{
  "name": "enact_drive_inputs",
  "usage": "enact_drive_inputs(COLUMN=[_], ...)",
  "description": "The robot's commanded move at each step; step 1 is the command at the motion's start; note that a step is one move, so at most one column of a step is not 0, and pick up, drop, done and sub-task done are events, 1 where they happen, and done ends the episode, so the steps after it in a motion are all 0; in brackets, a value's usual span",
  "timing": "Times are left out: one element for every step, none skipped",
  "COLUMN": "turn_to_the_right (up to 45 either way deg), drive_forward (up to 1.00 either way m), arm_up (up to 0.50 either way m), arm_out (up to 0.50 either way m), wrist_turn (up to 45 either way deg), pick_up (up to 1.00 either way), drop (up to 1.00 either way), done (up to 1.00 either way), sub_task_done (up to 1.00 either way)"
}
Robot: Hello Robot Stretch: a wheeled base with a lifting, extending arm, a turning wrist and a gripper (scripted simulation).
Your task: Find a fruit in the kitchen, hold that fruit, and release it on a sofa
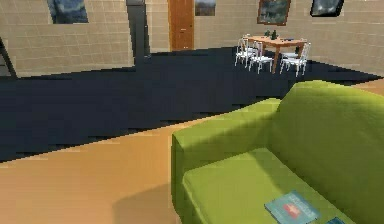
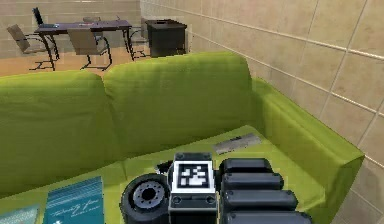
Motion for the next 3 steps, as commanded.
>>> enact_drive_inputs(turn_to_the_right=[0.0,0.0,0.0], drive_forward=[0.0,0.0,0.0], arm_up=[0.0,0.0,0.0], arm_out=[0.26,0.0,0.0], wrist_turn=[0.0,45.0,42.0], pick_up=[0.0,0.0,0.0], drop=[0.0,0.0,0.0], done=[0.0,0.0,0.0], sub_task_done=[0.0,0.0,0.0])
